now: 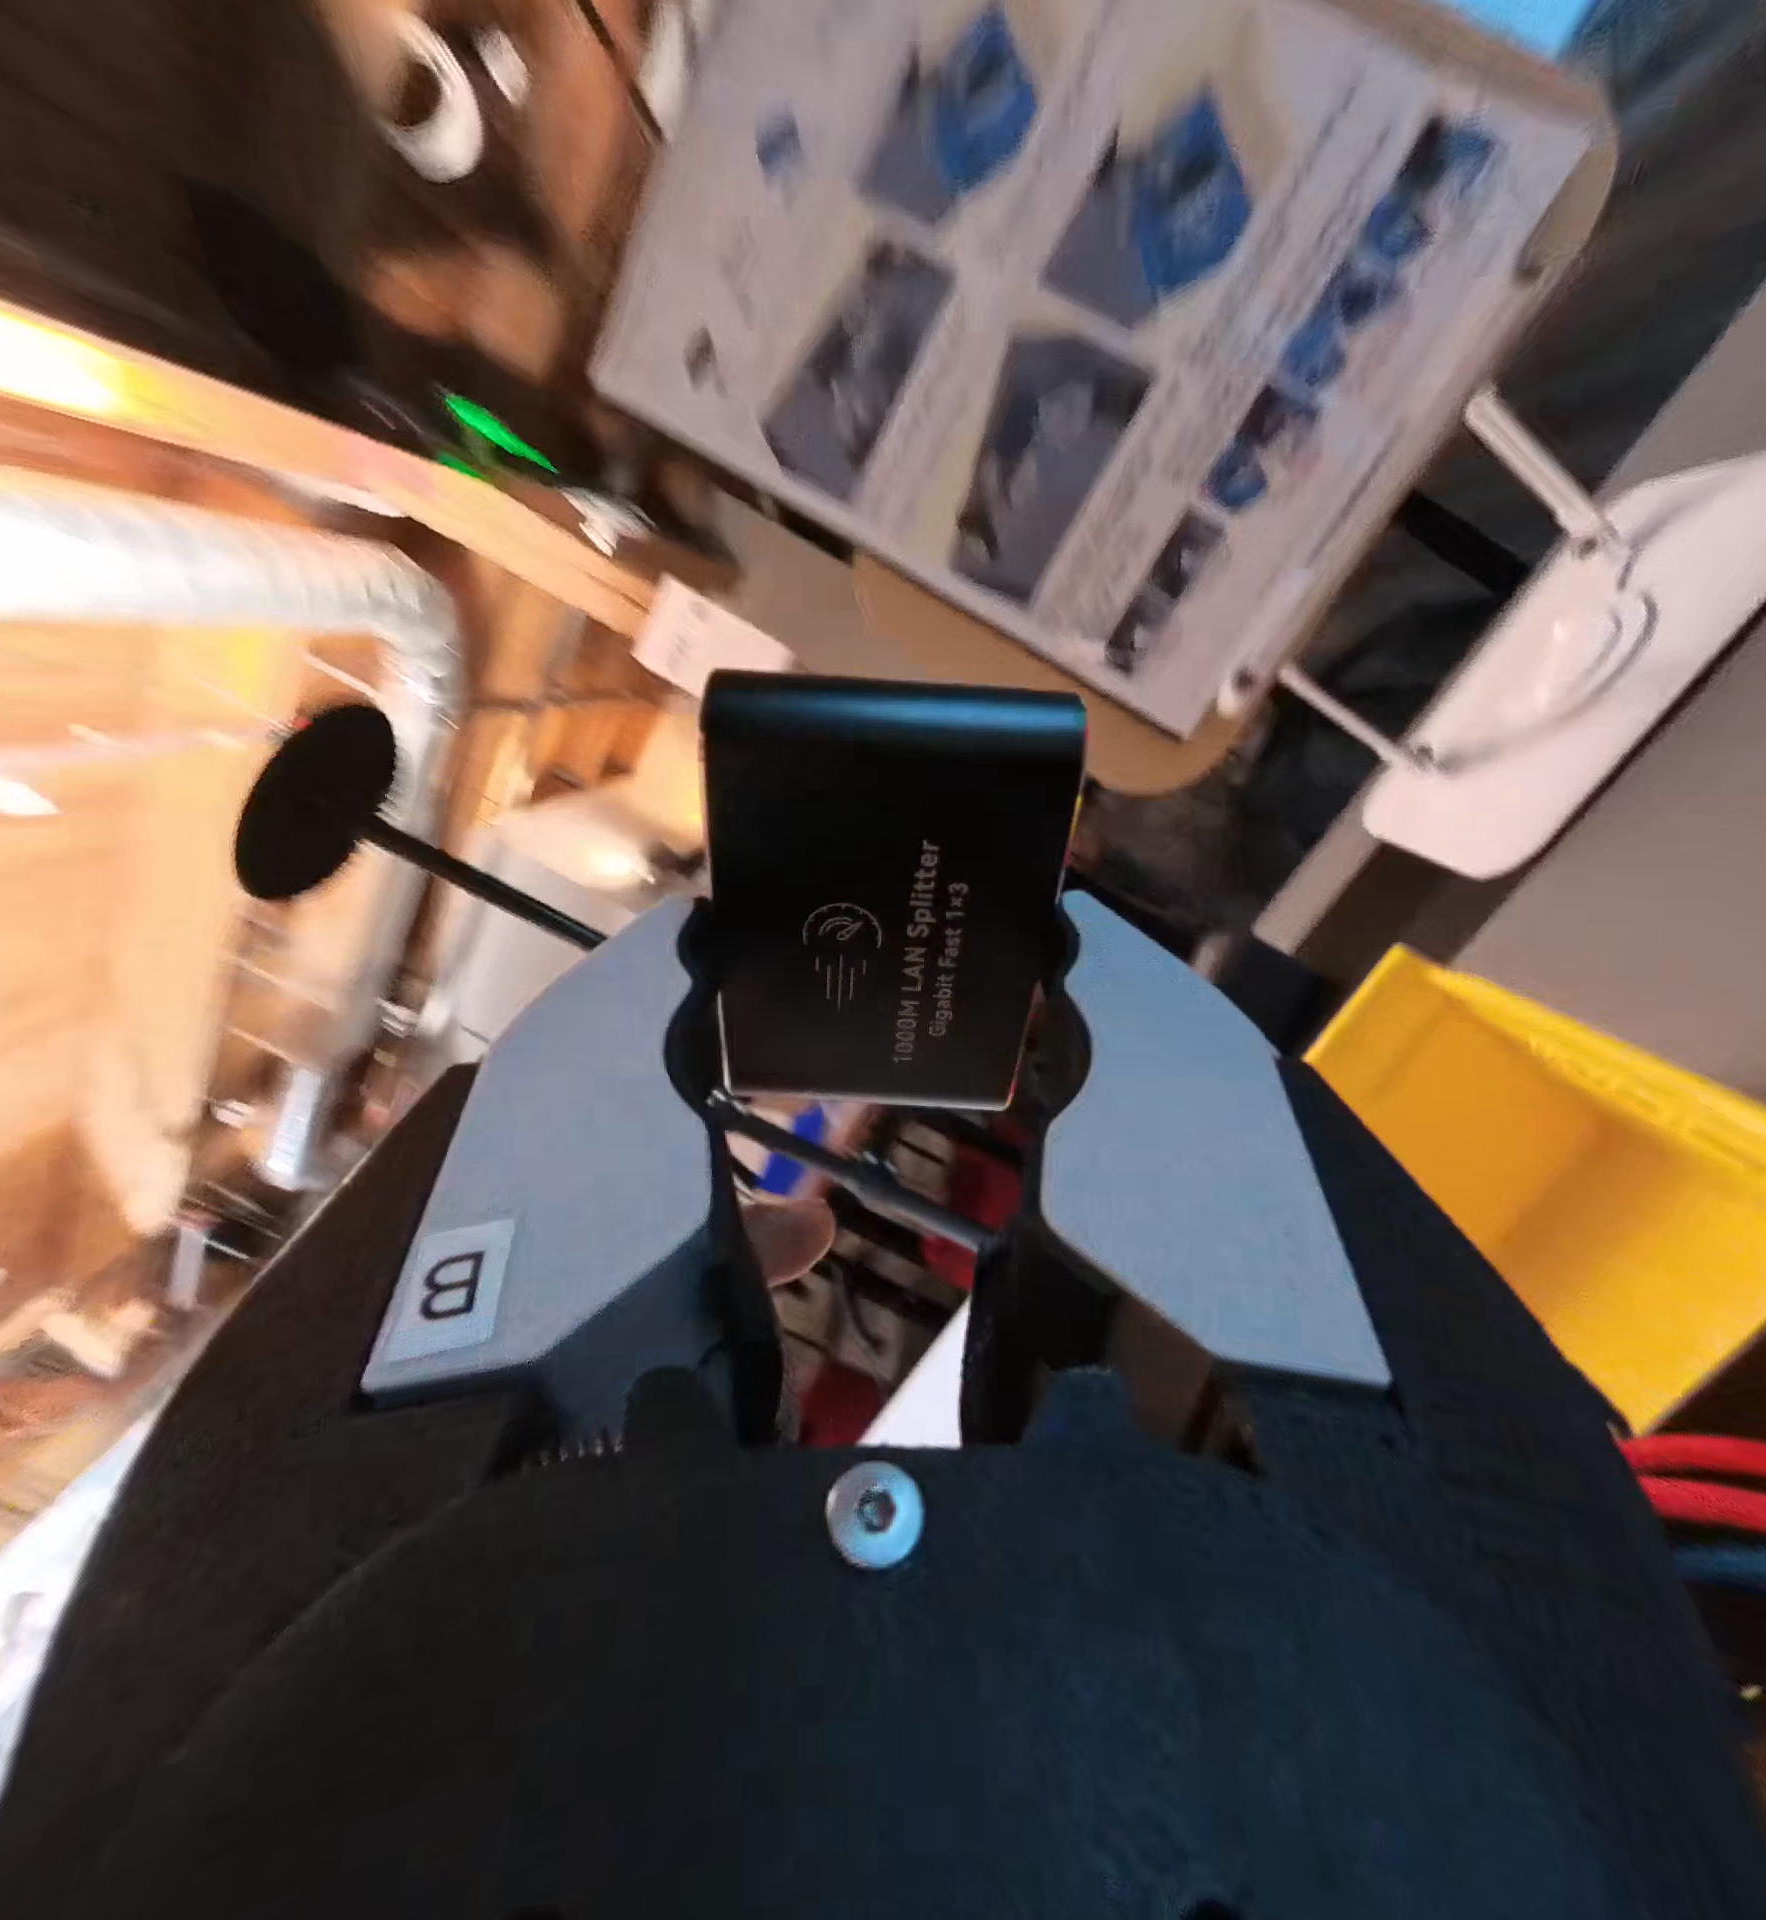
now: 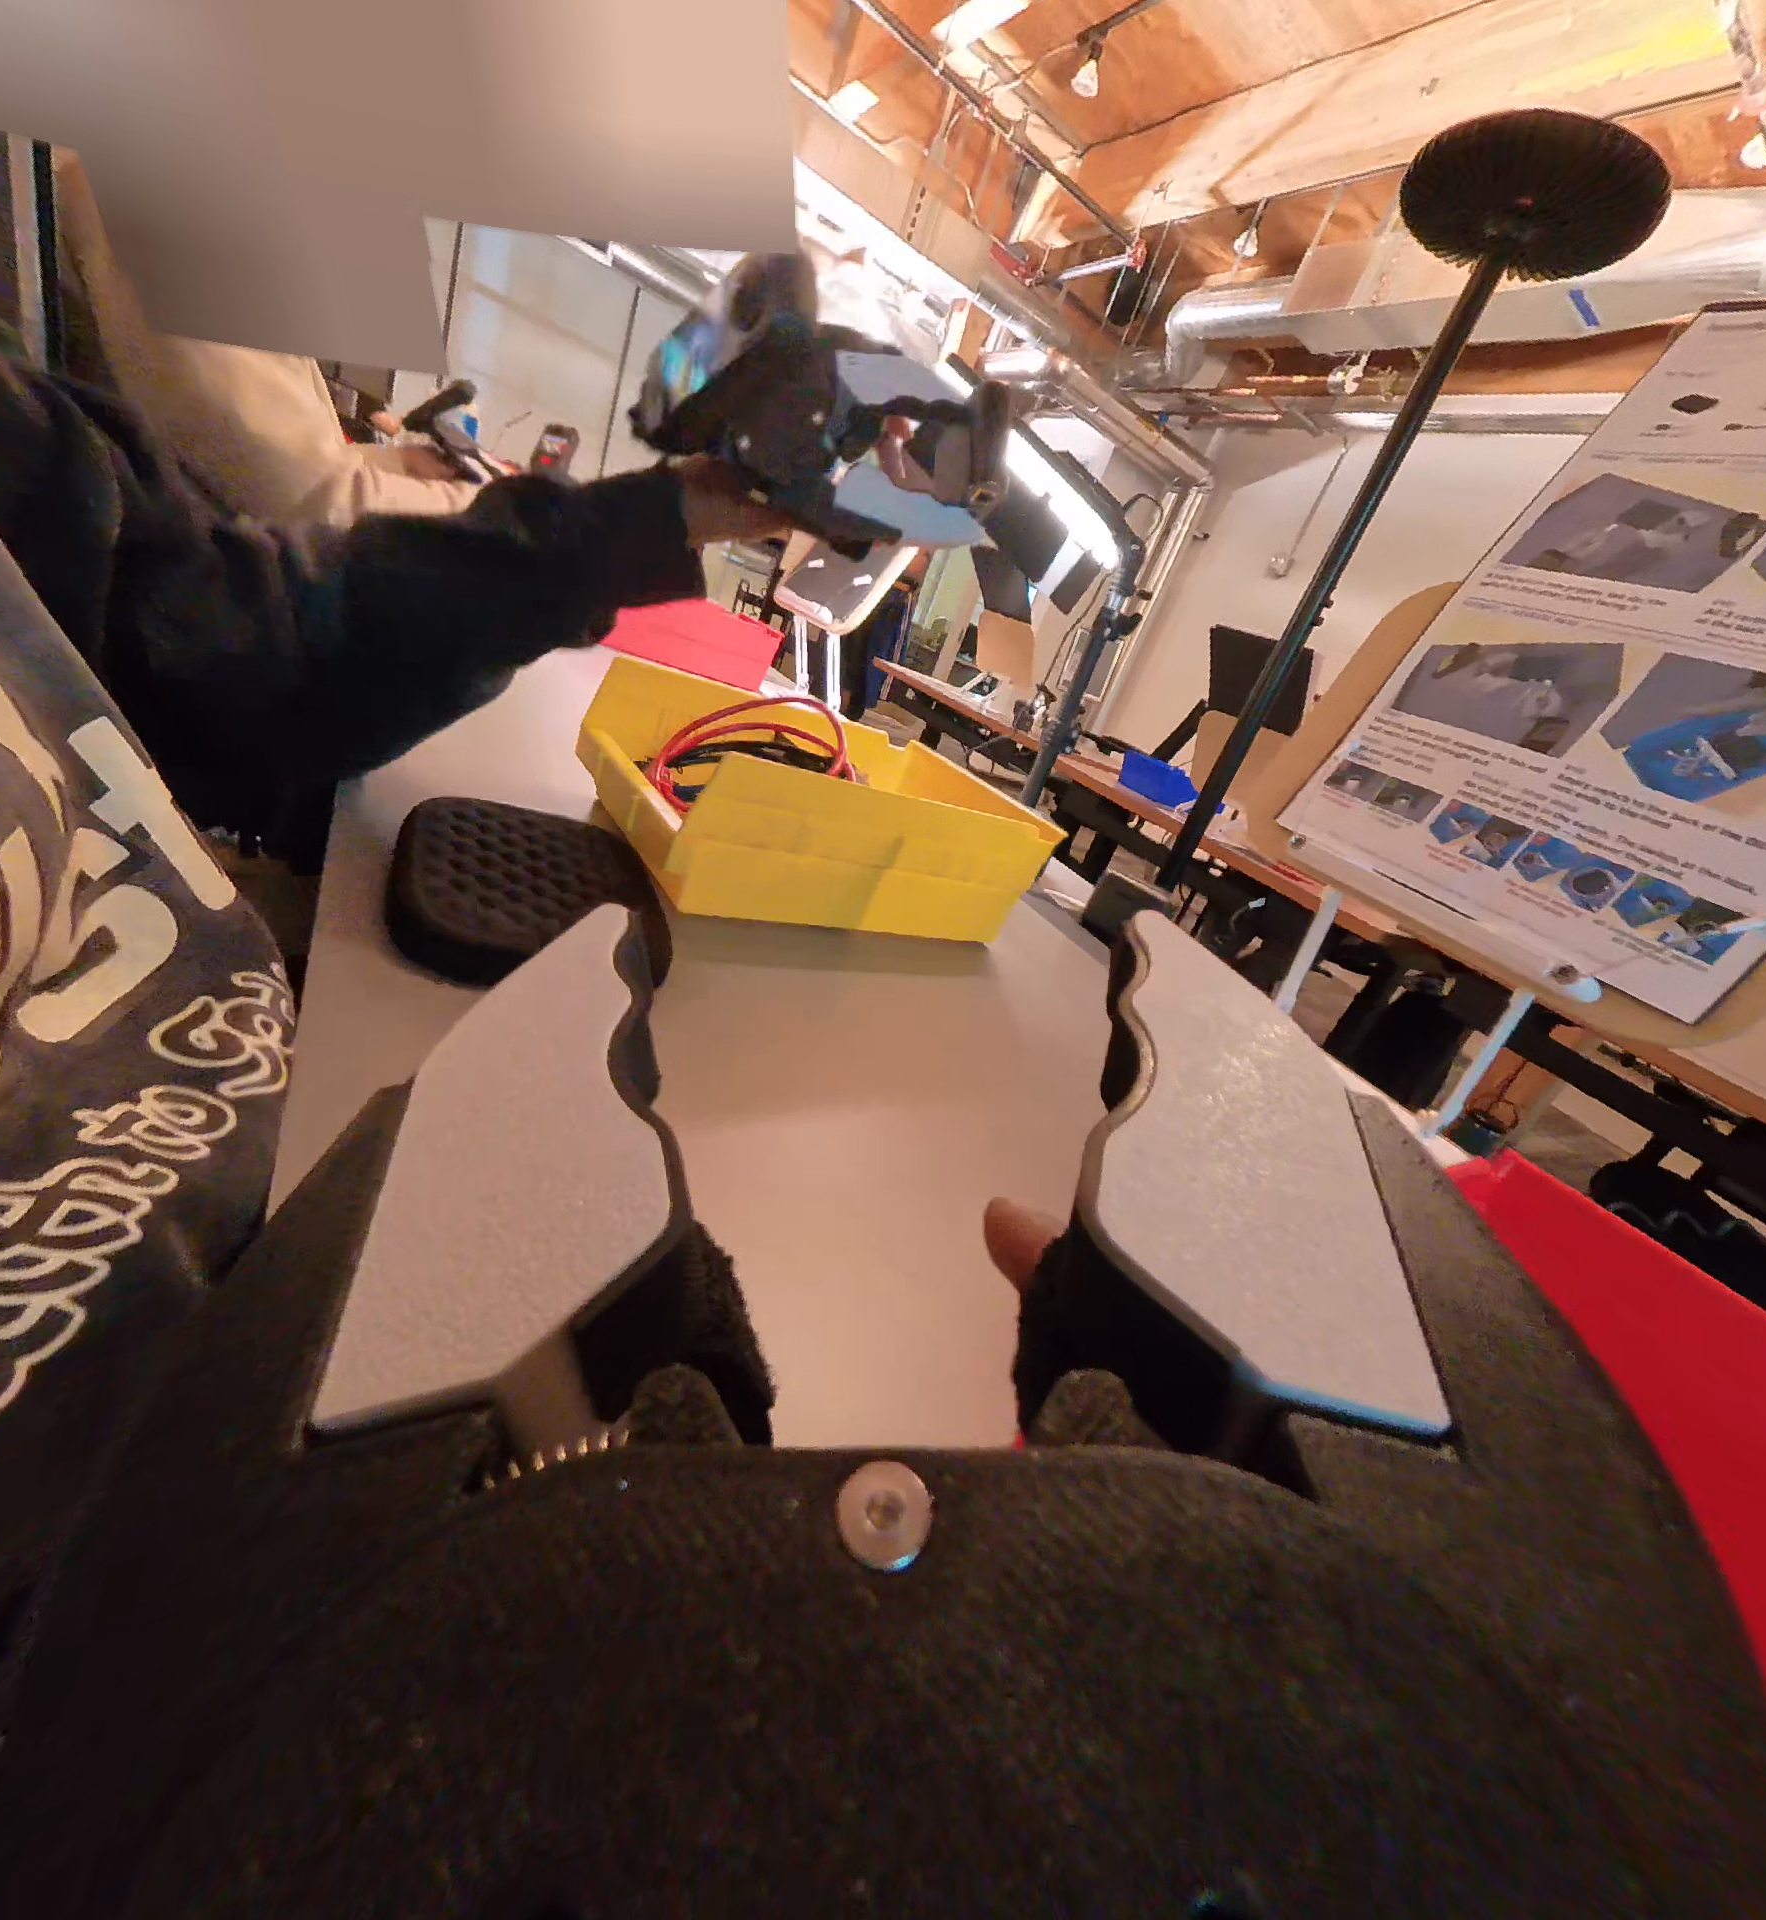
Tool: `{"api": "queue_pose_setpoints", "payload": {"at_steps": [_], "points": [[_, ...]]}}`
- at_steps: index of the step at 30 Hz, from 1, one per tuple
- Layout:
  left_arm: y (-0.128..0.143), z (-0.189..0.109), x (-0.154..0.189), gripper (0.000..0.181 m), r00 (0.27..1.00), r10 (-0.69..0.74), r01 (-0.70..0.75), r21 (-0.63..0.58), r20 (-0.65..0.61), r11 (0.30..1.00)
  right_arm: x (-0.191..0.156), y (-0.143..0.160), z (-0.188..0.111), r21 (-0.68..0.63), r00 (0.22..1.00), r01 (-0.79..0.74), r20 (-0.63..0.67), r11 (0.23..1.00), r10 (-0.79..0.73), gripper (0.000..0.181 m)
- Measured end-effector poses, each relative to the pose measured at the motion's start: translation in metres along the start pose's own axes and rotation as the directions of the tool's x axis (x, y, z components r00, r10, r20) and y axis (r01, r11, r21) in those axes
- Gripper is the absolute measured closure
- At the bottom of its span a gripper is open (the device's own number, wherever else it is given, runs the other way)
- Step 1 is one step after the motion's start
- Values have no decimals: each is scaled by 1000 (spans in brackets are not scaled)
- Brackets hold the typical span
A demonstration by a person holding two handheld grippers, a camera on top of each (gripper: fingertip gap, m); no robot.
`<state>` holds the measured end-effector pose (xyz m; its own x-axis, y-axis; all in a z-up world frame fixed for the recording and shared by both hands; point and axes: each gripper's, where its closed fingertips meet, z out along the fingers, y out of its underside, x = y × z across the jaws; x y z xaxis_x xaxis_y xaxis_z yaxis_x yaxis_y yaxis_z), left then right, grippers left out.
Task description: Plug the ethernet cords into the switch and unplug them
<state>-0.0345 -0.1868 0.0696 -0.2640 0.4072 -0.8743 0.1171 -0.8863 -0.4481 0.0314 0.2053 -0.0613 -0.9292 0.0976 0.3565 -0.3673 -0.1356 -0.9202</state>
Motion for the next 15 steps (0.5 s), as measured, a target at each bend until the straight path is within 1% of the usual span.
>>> {"api": "queue_pose_setpoints", "payload": {"at_steps": [2, 5, 6, 8, 10, 11, 12, 13, 15], "points": [[-40, -26, 18, 122, 994, 70, -77, 90, 85, 993, -4, -4, 7, 32, 1000, -2, -3, 999, 3, 98], [-96, -64, 64, 121, 985, 121, -146, 218, 123, 965, -11, -8, 19, 85, 1000, -9, -16, 996, 10, 98], [-113, -76, 79, 122, 978, 150, -184, 253, 147, 950, -12, -9, 24, 108, 999, -4, -38, 994, 8, 98], [-144, -98, 111, 122, 961, 193, -248, 314, 196, 916, -5, -11, 30, 172, 989, 24, -146, 985, 1, 101], [-169, -114, 147, 122, 947, 235, -303, 362, 221, 882, 2, -12, 33, 266, 965, 23, -257, 964, 48, 107], [-177, -119, 163, 122, 940, 250, -323, 375, 231, 869, -1, -10, 36, 301, 961, -12, -260, 953, 94, 111], [-184, -121, 180, 122, 940, 263, -330, 384, 215, 862, -5, -9, 42, 308, 961, -47, -246, 950, 128, 106], [-188, -122, 198, 121, 938, 296, -345, 386, 183, 856, -8, -10, 45, 303, 958, -45, -257, 952, 127, 104], [-198, -130, 219, 121, 924, 347, -383, 405, 162, 830, -11, -7, 48, 267, 951, 27, -305, 963, 58, 107]]}}
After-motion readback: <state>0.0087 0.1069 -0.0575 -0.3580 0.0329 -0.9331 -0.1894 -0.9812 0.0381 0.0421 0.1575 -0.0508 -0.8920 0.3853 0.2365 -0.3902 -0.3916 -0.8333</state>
